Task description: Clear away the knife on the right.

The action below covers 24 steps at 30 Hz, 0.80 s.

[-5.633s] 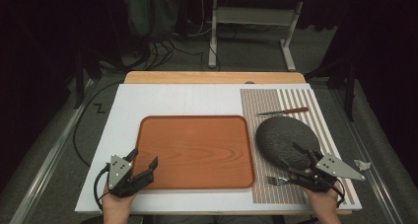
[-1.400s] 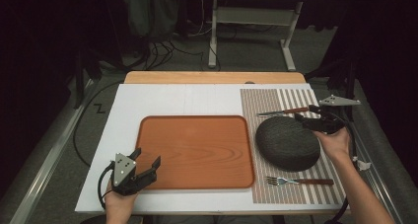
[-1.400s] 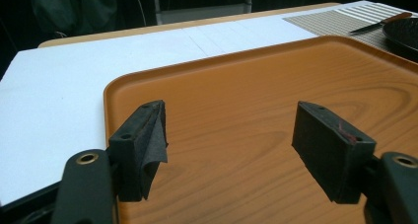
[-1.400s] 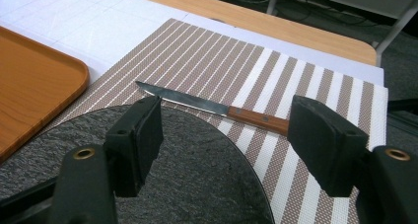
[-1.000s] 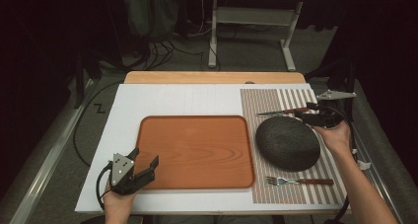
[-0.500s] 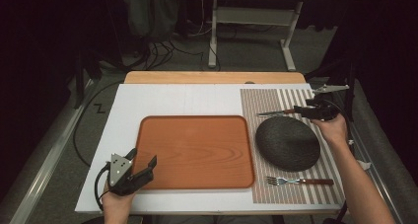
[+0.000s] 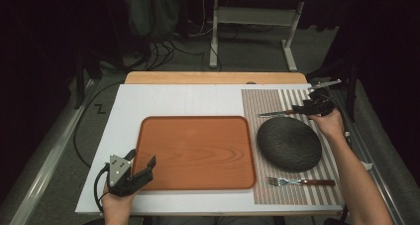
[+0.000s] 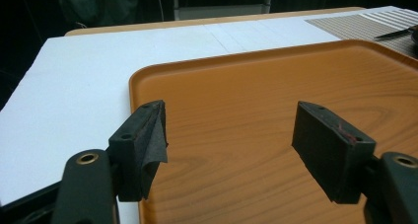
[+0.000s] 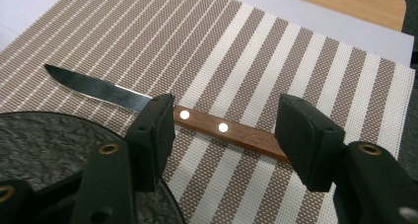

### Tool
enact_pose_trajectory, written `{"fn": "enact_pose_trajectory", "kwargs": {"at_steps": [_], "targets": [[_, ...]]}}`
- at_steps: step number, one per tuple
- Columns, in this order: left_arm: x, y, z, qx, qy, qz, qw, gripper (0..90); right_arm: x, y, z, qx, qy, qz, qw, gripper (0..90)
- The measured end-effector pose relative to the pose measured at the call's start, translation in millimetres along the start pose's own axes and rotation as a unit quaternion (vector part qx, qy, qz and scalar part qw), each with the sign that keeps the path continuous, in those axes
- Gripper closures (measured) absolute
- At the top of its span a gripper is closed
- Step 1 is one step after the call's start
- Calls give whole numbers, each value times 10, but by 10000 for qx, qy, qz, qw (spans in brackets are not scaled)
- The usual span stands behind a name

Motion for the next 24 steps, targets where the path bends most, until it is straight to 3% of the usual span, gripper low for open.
{"fn": "enact_pose_trajectory", "kwargs": {"at_steps": [9, 12, 17, 24], "targets": [[-10, 2, 1, 10, 6, -17, 10000, 293, -36, -137, 3, 50, 42, -210, 9998, 423], [-10, 6, -1, 22, 15, -15, 10000, 294, -28, -167, 5, 82, 62, -475, 9988, 412], [-17, 16, -3, 31, 7, -21, 10000, 294, 13, -187, 20, 35, 85, -421, 9991, 413], [-22, 11, 3, 34, 3, -38, 10000, 294, -11, -249, 20, 153, 41, -486, 9987, 412]]}}
Point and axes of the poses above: each handheld gripper's, and its own axes: y roughly backward along the jaws, x roughly out of its top, z roughly to its right, the point moved 7 cm from there along -y, roughly forward along the jaws, and after that the axes turned 9 degrees about -y, right-handed, at the moved point
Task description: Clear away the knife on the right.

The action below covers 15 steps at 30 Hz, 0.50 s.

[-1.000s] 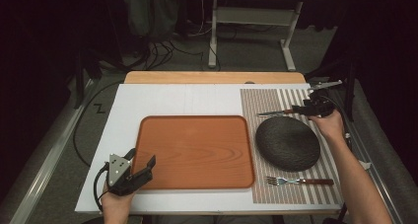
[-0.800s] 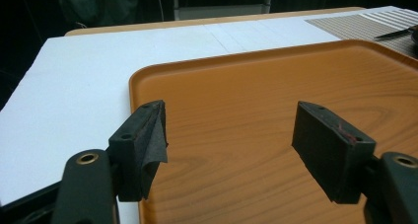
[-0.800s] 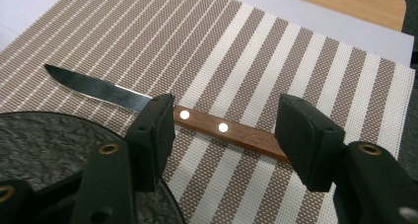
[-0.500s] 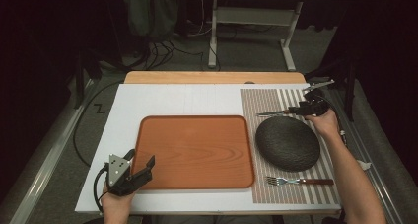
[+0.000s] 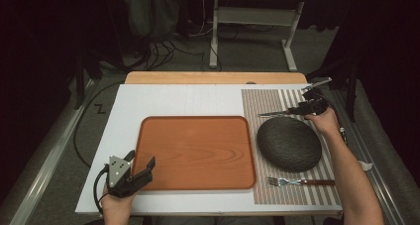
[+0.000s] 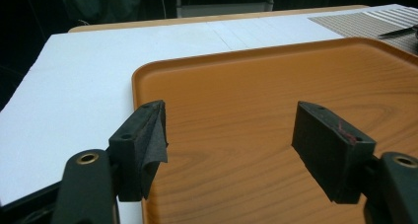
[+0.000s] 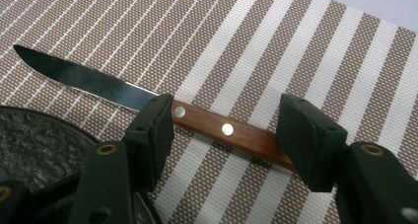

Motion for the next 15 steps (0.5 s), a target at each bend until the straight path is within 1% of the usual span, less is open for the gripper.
{"fn": "enact_pose_trajectory", "kwargs": {"at_steps": [3, 10, 15], "targets": [[0, 0, 5, -8, -13, 1, 10000, 294, -1, -24, -16, 35, 16, -40, 10000, 415], [-2, 7, 1, -6, -1, 4, 10000, 295, -9, -36, -28, -7, 92, -62, 9999, 428], [-2, 7, 5, -8, -9, 0, 10000, 295, -63, -84, -26, 16, 124, -269, 9996, 430]]}}
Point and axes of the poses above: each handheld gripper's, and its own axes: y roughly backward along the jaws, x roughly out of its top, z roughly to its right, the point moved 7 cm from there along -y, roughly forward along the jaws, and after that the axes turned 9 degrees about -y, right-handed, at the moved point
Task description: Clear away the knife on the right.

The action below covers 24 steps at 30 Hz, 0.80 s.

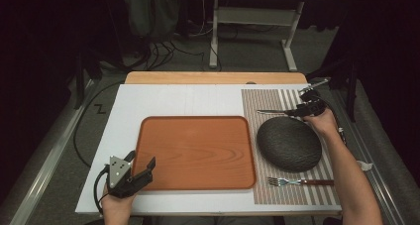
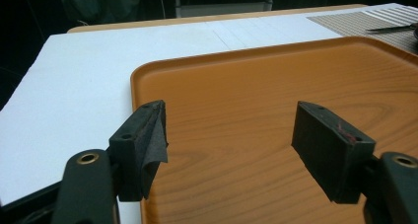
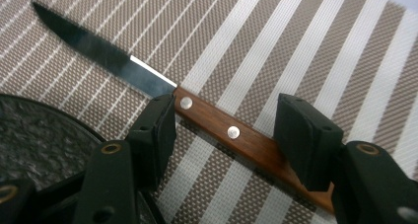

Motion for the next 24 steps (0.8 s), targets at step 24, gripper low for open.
{"fn": "enact_pose_trajectory", "kwargs": {"at_steps": [24], "targets": [[-11, 4, -6, -1, 15, -16, 10000, 295, -64, 49, -104, -30, 338, -225, 9992, 780]]}}
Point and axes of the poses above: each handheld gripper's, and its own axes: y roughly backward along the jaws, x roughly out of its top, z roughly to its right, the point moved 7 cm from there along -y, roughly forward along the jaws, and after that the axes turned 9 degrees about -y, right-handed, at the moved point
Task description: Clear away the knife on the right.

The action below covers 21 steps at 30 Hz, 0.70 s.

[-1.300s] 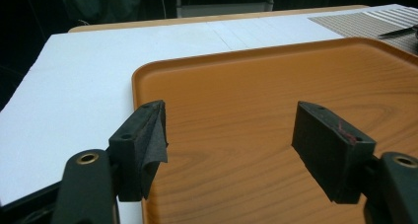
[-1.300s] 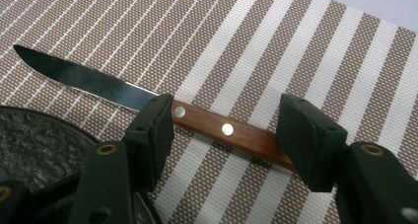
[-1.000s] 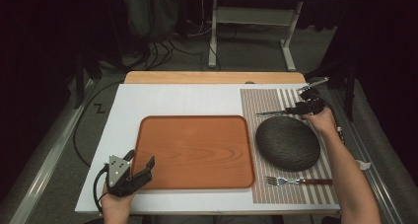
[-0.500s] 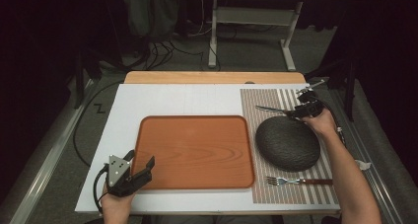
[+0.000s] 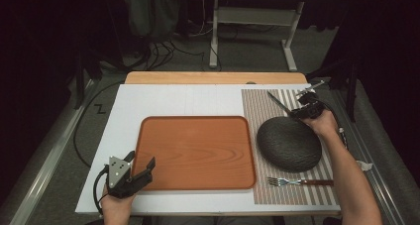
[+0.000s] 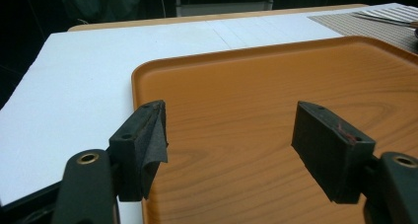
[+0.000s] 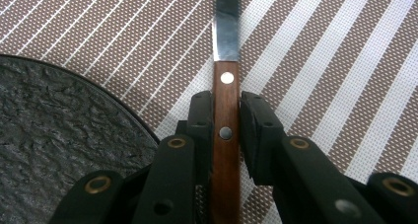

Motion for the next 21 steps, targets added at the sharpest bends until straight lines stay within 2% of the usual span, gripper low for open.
{"fn": "enact_pose_trajectory", "kwargs": {"at_steps": [5, 10, 16, 21], "targets": [[1, 3, 0, 2, -2, 8, 10000, 295, 4, -1, -7, -37, 10, 4, 10000, 785], [0, -3, 0, 5, -1, -1, 10000, 295, 10, 11, -23, -154, 126, -41, 9998, 786], [2, -7, 6, -1, -6, -6, 10000, 295, 34, 85, 7, -385, 128, 132, 9991, 787], [6, -2, 5, 4, -7, 9, 10000, 295, 39, 180, 11, -435, 114, 197, 9988, 787]]}}
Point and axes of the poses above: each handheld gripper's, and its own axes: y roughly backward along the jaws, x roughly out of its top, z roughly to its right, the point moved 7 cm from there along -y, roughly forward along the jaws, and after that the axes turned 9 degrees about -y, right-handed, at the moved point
